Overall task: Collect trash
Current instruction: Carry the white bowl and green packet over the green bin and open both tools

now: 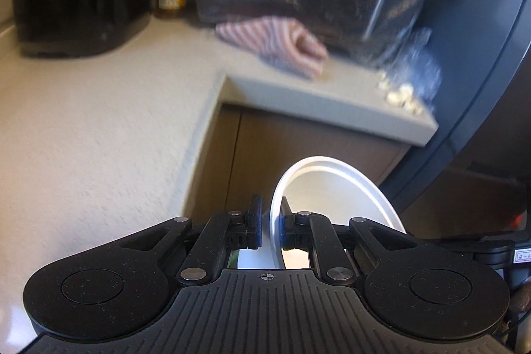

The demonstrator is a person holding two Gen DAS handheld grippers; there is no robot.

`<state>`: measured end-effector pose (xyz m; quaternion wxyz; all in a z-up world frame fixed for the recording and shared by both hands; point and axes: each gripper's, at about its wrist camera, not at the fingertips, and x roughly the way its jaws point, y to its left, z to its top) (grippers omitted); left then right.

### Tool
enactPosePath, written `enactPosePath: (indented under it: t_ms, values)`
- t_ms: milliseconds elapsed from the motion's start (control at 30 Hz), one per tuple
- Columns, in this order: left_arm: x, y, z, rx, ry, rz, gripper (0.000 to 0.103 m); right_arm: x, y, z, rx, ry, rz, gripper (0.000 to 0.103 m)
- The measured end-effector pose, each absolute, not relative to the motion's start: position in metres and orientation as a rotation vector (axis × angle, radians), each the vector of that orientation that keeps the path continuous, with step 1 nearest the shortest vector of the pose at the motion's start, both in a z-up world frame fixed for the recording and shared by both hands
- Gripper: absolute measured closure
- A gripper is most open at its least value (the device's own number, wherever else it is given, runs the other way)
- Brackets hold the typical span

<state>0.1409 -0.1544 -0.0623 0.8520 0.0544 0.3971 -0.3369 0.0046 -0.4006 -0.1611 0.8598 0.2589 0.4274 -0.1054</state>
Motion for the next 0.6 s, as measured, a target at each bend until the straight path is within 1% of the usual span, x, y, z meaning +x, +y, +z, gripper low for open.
enactPosePath:
  t_ms: [133,267,333,433,500,600]
  values:
    - [0.129,-0.187,-0.096,0.248,0.883,-0.697,0.090,0.004,-0.417,-0.202,0.561,0.953,-0.212,0.086]
    - [0.135,-0.206,-0.132,0.310,0.958,-0.642,0.090,-0.001,-0.429,-0.229,0.598,0.975,-0.212,0.086]
    - [0.144,-0.209,-0.151,0.279,1.006,-0.617,0.088,0.000,-0.431,-0.236,0.577,0.979,-0.227,0.086]
    - [0.156,-0.206,-0.179,0.199,1.094,-0.618,0.080,-0.001,-0.434,-0.245,0.583,0.980,-0.226,0.086]
    - [0.157,-0.203,-0.191,0.173,1.132,-0.602,0.080,0.000,-0.433,-0.249,0.575,0.989,-0.229,0.086]
    - [0.153,-0.195,-0.192,0.128,1.137,-0.613,0.080,-0.001,-0.431,-0.251,0.571,1.009,-0.225,0.086]
